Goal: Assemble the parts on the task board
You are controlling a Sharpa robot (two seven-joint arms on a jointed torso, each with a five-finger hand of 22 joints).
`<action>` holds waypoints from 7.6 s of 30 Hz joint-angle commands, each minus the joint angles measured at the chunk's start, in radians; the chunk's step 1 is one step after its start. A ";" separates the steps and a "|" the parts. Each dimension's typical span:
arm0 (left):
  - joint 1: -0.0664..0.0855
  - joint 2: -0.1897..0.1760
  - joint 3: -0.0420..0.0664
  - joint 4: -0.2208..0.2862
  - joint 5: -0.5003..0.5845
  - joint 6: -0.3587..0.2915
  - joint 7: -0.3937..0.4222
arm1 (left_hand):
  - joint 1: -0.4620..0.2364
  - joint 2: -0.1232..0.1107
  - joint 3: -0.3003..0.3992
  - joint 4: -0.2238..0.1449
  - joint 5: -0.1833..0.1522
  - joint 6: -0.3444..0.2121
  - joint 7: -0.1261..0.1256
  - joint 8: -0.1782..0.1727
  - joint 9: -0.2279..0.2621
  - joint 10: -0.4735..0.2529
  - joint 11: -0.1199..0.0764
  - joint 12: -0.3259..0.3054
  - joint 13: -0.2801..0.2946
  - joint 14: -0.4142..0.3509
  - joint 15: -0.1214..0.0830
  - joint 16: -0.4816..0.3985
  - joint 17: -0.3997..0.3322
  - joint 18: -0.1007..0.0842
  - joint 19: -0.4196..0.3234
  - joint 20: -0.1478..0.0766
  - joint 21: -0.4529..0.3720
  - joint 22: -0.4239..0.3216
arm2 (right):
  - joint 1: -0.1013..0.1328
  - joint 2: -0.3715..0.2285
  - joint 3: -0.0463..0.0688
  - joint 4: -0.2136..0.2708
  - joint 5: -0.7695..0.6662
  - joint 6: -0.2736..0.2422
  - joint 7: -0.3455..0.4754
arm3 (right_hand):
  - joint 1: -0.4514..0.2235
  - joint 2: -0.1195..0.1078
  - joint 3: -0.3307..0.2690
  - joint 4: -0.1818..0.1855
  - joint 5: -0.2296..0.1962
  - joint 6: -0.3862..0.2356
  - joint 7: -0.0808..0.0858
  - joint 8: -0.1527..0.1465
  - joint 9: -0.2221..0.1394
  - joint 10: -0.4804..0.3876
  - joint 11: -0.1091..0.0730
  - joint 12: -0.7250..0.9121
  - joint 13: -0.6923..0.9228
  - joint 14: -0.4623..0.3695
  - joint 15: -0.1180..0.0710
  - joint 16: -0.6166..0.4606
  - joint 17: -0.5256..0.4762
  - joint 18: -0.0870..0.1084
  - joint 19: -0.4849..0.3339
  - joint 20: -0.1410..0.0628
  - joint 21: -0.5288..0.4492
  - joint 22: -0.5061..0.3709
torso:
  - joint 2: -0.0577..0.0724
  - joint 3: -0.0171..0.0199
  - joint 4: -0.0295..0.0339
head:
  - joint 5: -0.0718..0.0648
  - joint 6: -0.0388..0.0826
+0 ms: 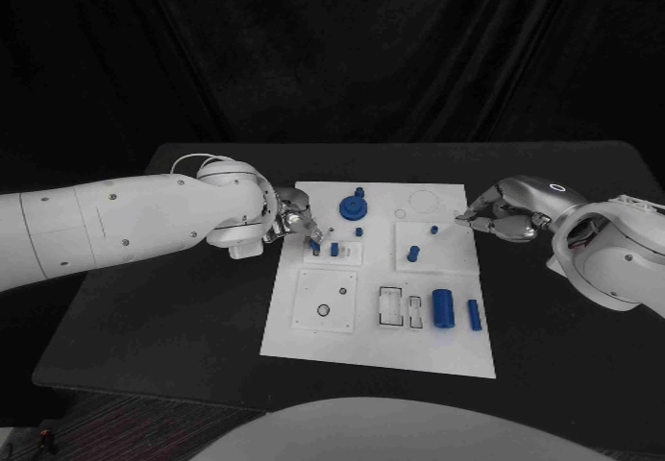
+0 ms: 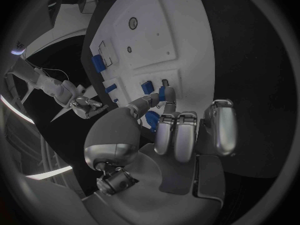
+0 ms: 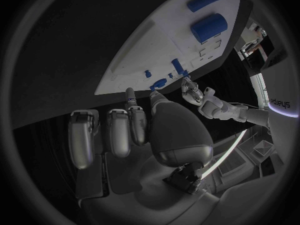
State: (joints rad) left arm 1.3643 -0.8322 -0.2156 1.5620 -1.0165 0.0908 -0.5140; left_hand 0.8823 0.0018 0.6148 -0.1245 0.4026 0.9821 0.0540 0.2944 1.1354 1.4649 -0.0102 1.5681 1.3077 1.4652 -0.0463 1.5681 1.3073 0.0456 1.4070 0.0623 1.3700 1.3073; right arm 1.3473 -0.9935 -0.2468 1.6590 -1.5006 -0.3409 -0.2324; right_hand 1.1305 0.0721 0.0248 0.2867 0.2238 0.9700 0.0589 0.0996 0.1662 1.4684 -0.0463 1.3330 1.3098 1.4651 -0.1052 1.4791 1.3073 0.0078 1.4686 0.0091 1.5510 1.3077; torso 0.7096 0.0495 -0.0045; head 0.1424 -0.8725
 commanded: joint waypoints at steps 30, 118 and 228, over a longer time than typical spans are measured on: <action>-0.029 -0.009 0.000 0.011 0.003 0.002 -0.004 | -0.003 0.010 0.024 -0.014 0.010 -0.003 -0.009 0.007 0.003 0.106 -0.008 0.003 0.263 0.106 -0.009 0.003 0.263 0.010 0.003 -0.003 -0.001 0.190 | -0.005 -0.003 0.001 0.000 -0.003 0.003 -0.008 | 0.012 0.002 -0.004 0.001 0.005 0.007 -0.003 -0.005 -0.002 0.001 0.006 -0.005 -0.005 0.069 0.007 -0.005 0.061 -0.001 0.088 0.007 -0.005 0.254 | -0.001 -0.0005 0.0010 | 0.004 0.000; -0.030 0.185 0.001 -0.300 -0.735 -0.513 0.916 | 0.563 -0.105 -0.401 0.338 -0.310 -0.132 -0.062 -0.230 -0.730 -0.635 0.014 -1.362 -0.968 -0.111 -0.010 -0.374 -0.259 0.028 -0.005 0.012 -0.121 0.159 | -0.007 -0.010 0.001 -0.007 -0.003 -0.009 0.006 | 0.013 0.002 -0.005 0.002 0.005 0.008 -0.003 -0.006 -0.002 0.001 0.006 -0.007 -0.006 0.069 0.007 -0.005 0.061 -0.002 0.090 0.007 0.000 0.256 | 0.006 -0.0012 -0.0068 | -0.017 0.000; -0.053 0.021 0.001 -0.176 -0.745 -0.428 0.769 | 0.540 -0.086 -0.228 0.156 -0.239 0.083 0.006 -0.212 -0.841 -0.347 0.015 -1.389 -1.003 -0.118 -0.014 -0.395 -0.419 0.023 0.021 -0.006 -0.119 0.172 | -0.013 -0.013 0.001 -0.008 -0.003 -0.004 0.008 | 0.013 0.007 -0.006 0.003 0.005 0.013 -0.002 -0.006 -0.003 -0.002 0.006 -0.020 -0.019 0.069 0.007 -0.007 0.057 0.001 0.084 0.007 -0.011 0.252 | 0.007 0.0005 -0.0038 | -0.016 0.000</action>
State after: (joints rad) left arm 1.3108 -0.8150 -0.2154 1.3870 -1.7619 -0.3662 0.2676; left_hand 1.4312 -0.0835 0.3845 0.0289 0.1693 1.0716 0.0572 0.0887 0.2953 1.1228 0.0016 0.1855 0.3052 1.3487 -0.0590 1.1692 0.8886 0.0685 1.4316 0.0552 1.2489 1.3073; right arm 1.3369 -1.0062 -0.2468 1.6513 -1.5005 -0.3397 -0.2233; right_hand 1.1343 0.0759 0.0219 0.2896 0.2238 0.9735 0.0554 0.0996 0.1644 1.4683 -0.0462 1.3178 1.2931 1.4651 -0.1051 1.4752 1.3073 0.0078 1.4686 0.0091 1.5448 1.3074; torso 0.7166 0.0502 -0.0069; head 0.1253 -0.8725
